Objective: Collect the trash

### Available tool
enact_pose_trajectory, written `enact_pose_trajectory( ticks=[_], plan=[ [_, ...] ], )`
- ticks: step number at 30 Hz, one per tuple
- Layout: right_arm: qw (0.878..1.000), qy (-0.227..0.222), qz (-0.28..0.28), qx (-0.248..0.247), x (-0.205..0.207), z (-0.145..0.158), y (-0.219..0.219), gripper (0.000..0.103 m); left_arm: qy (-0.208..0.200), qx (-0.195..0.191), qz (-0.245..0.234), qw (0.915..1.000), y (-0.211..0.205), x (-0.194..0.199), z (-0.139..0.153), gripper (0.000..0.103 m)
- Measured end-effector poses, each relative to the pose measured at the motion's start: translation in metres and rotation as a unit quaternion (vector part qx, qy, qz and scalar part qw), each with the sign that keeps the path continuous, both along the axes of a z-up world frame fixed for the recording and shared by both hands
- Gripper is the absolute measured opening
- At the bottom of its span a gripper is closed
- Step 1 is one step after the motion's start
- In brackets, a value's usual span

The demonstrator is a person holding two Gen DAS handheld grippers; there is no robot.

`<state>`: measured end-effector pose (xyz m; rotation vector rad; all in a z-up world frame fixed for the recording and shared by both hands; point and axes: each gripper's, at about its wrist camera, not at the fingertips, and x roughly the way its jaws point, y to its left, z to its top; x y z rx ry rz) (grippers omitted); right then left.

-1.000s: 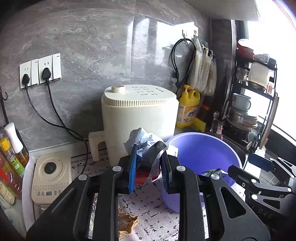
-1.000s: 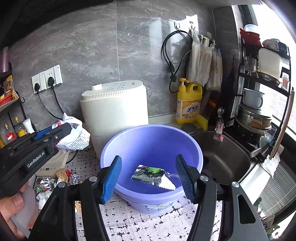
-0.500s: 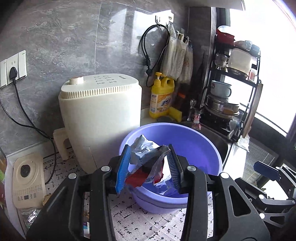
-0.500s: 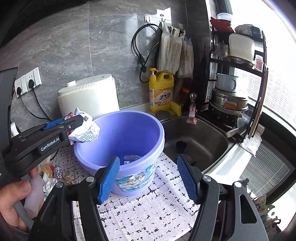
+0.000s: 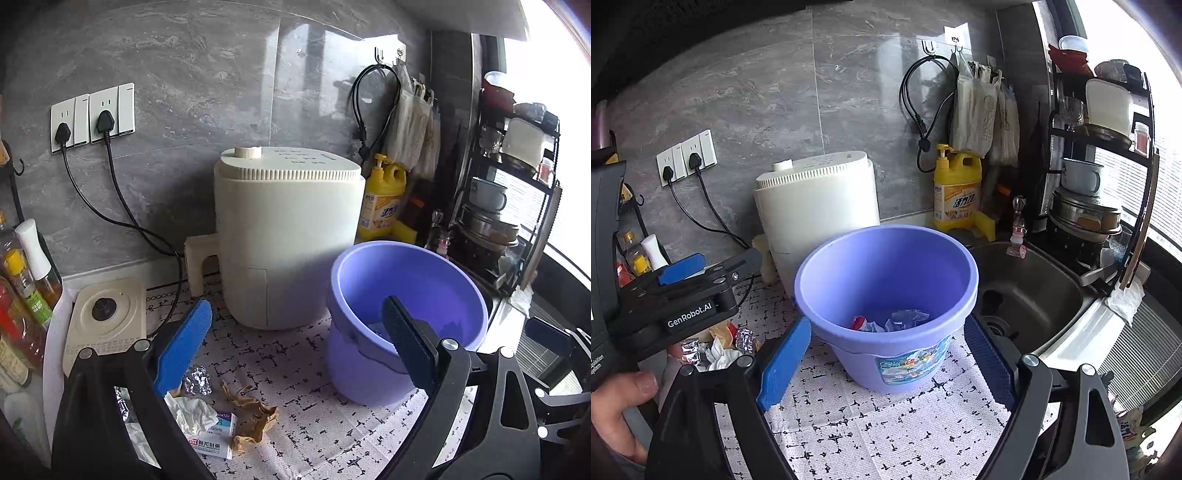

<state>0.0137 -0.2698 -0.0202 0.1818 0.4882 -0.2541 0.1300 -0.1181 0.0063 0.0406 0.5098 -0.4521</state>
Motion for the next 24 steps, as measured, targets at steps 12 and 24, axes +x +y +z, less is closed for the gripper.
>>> enact_pose_trajectory(
  ticks=[12,24],
  plan=[
    [0.995,-0.016,0.094,0.005,0.016,0.003,0.048,0.093,-0.015,0.024,0.119,0.9924,0.068,-0.023,0.004,0.093],
    [0.984,-0.013,0.177,0.012,0.028,-0.003,0.098,0.095,0.002,0.041,0.214,0.976,0.132,-0.045,-0.005,0.093]
  ],
)
